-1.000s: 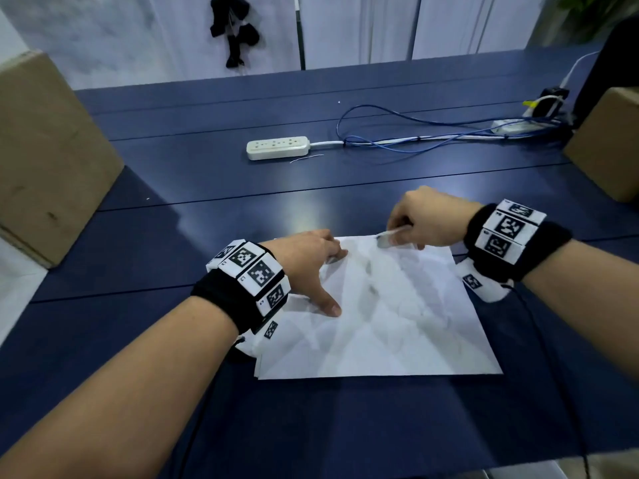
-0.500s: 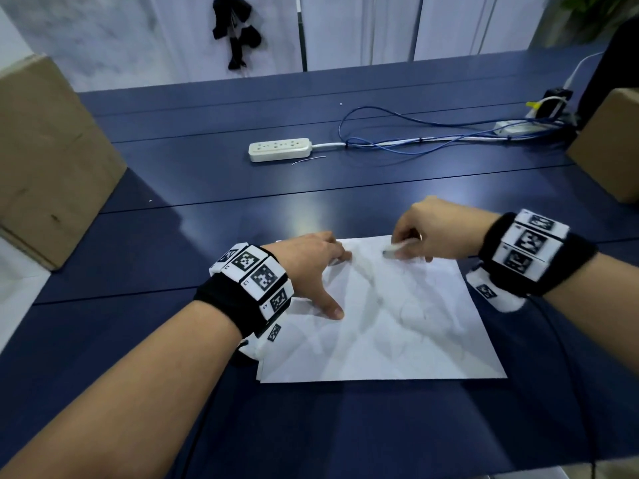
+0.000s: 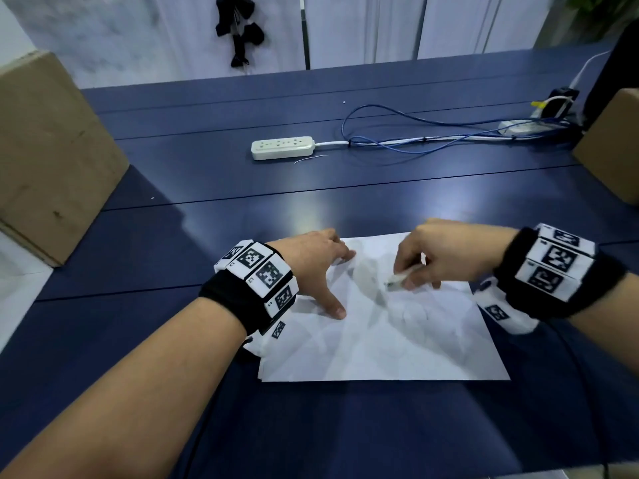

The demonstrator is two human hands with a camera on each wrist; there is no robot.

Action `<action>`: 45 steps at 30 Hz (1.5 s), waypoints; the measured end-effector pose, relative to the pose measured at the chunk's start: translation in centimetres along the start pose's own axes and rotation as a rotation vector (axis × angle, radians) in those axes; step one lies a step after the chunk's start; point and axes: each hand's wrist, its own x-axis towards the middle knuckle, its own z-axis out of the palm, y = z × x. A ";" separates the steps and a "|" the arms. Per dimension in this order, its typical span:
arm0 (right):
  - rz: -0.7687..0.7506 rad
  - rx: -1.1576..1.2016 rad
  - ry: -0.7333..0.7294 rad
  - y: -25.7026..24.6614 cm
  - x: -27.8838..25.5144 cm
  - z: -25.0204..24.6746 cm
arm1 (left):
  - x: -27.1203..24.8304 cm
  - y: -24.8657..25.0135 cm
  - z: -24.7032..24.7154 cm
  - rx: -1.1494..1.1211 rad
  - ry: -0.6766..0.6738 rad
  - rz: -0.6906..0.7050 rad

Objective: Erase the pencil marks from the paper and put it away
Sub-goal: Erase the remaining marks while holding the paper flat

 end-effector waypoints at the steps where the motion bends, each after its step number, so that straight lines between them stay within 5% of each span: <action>1: -0.005 0.000 -0.028 -0.1 -0.1 0.1 | 0.0 0.0 0.0 0.005 0.001 -0.002; 8: 0.128 -0.081 0.224 2.0 2.5 -1.6 | -0.2 0.2 -0.2 0.008 -0.003 -0.011; 14: -0.016 0.022 -0.049 0.4 -0.2 -0.1 | -0.1 0.2 -0.1 0.001 -0.004 -0.015; 20: 0.161 -0.077 0.241 2.6 2.7 -1.8 | -0.3 0.4 -0.2 -0.012 0.002 -0.010; 26: -0.030 0.000 -0.086 0.3 -0.7 -0.3 | -0.2 0.1 -0.1 -0.017 0.013 -0.006; 33: 0.169 -0.080 0.228 3.1 2.7 -1.7 | -0.3 0.4 -0.3 -0.010 0.005 -0.002; 39: -0.003 0.045 -0.068 0.8 -0.7 -0.5 | -0.2 0.2 -0.2 -0.016 0.011 -0.003; 45: 0.145 -0.046 0.230 3.2 2.7 -2.0 | -0.3 0.4 -0.3 0.001 0.006 -0.005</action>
